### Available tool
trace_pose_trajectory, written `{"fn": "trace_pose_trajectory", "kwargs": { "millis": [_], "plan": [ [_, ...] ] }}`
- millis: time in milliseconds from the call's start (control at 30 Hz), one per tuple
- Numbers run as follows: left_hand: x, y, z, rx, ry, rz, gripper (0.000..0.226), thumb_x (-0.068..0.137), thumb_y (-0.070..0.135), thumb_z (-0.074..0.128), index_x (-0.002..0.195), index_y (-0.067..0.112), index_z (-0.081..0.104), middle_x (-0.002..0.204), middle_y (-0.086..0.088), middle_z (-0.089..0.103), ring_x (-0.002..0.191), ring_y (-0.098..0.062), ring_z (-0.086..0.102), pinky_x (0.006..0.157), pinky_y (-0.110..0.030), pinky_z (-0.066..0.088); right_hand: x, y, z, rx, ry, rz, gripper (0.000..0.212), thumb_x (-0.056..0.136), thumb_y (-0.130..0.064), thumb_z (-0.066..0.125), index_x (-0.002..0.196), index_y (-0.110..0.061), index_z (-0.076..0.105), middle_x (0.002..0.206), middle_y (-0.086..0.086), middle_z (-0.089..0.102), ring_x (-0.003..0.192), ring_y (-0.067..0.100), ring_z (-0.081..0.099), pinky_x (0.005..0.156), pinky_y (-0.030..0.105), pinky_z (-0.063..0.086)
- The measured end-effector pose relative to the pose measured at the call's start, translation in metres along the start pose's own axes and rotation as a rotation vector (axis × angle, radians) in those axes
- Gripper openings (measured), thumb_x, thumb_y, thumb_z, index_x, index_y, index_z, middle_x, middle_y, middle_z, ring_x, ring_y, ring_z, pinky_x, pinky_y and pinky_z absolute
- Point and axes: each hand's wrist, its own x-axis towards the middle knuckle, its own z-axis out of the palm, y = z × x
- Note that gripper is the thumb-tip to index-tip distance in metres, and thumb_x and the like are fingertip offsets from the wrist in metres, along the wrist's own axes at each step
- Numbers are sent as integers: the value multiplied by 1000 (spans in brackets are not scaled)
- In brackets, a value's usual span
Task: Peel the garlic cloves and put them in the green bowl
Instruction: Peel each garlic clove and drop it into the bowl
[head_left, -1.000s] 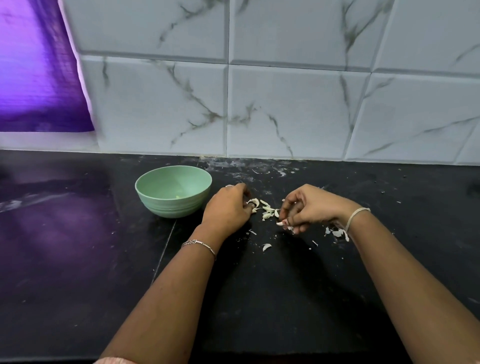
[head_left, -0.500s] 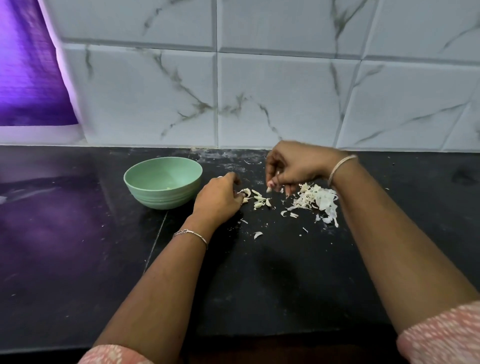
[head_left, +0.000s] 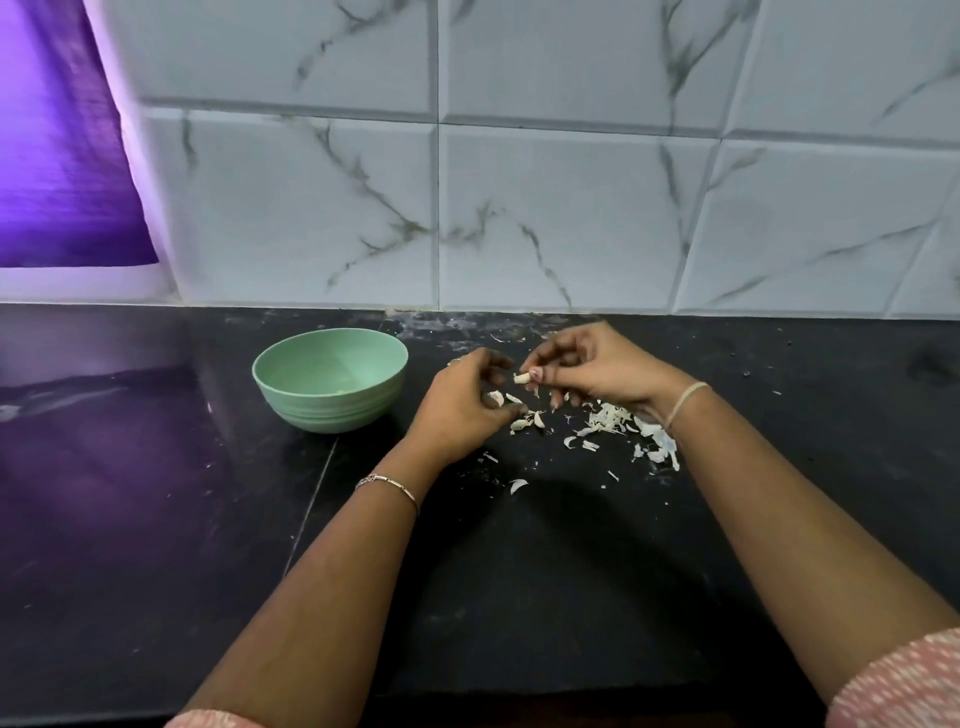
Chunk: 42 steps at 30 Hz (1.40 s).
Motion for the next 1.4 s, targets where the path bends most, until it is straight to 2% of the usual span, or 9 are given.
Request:
{"fn": "trace_pose_trajectory", "kwargs": {
  "millis": [100, 300, 533, 767, 900, 1000, 1200, 1300, 1400],
  "plan": [
    [0, 10, 8, -213, 45, -4, 33, 73, 15, 84, 101, 16, 66, 81, 7, 63, 57, 3, 52, 61, -9, 44, -7, 19, 1, 240, 82, 28, 12, 86, -4, 68, 98, -3, 67, 69, 3, 70, 51, 9, 60, 44, 15, 43],
    [6, 11, 24, -448, 46, -49, 19, 78, 10, 80, 88, 23, 70, 75, 3, 68, 67, -12, 57, 68, -23, 49, -8, 36, 9, 509, 210, 71, 7, 89, -7, 64, 92, -10, 59, 66, 3, 68, 45, 10, 55, 41, 16, 40],
    [8, 17, 26, -672, 28, -123, 29, 79, -4, 74, 105, 7, 67, 80, -1, 67, 66, 3, 63, 66, -10, 50, -2, 43, 19, 431, 289, 72, 7, 96, -17, 59, 93, -11, 59, 74, 7, 57, 43, 4, 45, 40, 15, 33],
    [7, 16, 26, -667, 78, -167, 13, 86, 3, 70, 94, 13, 67, 79, 1, 65, 61, -1, 56, 59, -15, 47, -6, 39, 21, 408, 247, 64, 8, 98, -17, 56, 96, -12, 60, 69, -2, 65, 49, 6, 51, 46, 16, 37],
    [7, 20, 26, -777, 47, -213, 13, 89, 2, 67, 101, 4, 62, 93, -10, 69, 75, -11, 65, 61, -18, 52, -7, 38, 13, 274, 313, 41, 4, 95, -14, 60, 96, -11, 62, 76, -2, 64, 54, 3, 57, 47, 15, 41],
    [6, 25, 26, -844, 30, -252, 10, 91, -2, 62, 99, 2, 59, 84, -13, 66, 70, -13, 65, 57, -18, 53, -7, 41, 6, 191, 436, 10, 22, 83, -6, 74, 103, -8, 63, 76, 3, 66, 53, -2, 57, 53, 14, 44],
    [7, 24, 26, -801, 25, -282, 10, 93, -2, 58, 94, 8, 62, 74, -9, 62, 58, -10, 55, 55, -19, 51, -14, 49, -14, -442, 616, 49, 19, 82, -23, 75, 98, -27, 65, 68, -13, 70, 70, 2, 65, 67, 26, 51],
    [7, 21, 27, -757, -8, -270, 10, 95, 4, 58, 103, 6, 64, 77, -8, 60, 58, -6, 54, 58, -19, 50, -16, 49, -18, -460, 600, 55, 9, 92, -19, 62, 92, -26, 67, 73, -15, 71, 76, 2, 67, 72, 32, 55],
    [6, 18, 28, -731, -45, -252, 19, 95, 8, 59, 112, 4, 65, 78, -5, 59, 58, -3, 57, 62, -19, 52, -15, 48, -13, -428, 575, 48, 11, 90, -30, 67, 86, -21, 72, 77, -11, 70, 76, 7, 63, 77, 32, 54]
  ]
}}
